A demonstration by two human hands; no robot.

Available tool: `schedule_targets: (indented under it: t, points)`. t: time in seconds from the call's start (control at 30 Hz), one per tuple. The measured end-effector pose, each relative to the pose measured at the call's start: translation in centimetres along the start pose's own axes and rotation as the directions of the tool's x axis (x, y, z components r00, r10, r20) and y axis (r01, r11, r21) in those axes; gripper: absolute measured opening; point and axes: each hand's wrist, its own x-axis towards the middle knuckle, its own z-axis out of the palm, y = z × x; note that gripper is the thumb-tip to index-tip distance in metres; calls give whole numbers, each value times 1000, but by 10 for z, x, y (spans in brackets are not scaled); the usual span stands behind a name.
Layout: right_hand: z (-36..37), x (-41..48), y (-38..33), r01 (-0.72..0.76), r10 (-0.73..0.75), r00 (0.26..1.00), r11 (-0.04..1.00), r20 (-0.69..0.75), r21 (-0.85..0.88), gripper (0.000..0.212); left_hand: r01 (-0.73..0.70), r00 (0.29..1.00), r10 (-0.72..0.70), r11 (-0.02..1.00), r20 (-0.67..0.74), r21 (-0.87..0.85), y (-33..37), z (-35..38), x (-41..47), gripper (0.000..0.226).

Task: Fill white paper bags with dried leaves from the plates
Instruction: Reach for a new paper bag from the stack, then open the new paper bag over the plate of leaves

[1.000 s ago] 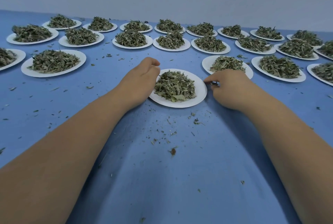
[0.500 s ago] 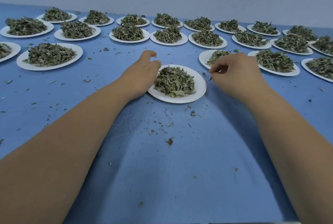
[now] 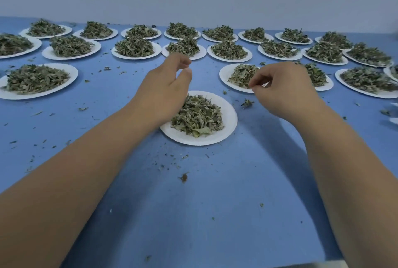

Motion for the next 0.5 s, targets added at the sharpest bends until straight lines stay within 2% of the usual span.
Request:
schedule_targets:
  t: [0.17, 0.3, 0.37, 0.43, 0.5]
  points:
    - [-39, -21, 32, -54, 50, 998, 994, -37, -96, 19, -218, 967, 215, 976, 135, 15, 73, 59, 2, 29]
    - [-85, -51, 83, -221, 205, 974, 952, -93, -211, 16, -349, 912, 341, 937, 227, -8, 130, 131, -2, 33]
    - [-106, -69, 110, -334, 310, 943, 880, -122, -337, 11, -391, 872, 385, 919, 301, -42, 156, 166, -5, 35]
    - [-119, -90, 137, -412, 395, 907, 753, -148, -514, 15, -426, 827, 422, 902, 370, -76, 178, 198, -11, 36]
    - [-127, -109, 158, -469, 486, 861, 650, -146, -599, 20, -440, 809, 433, 894, 397, -80, 188, 222, -18, 35]
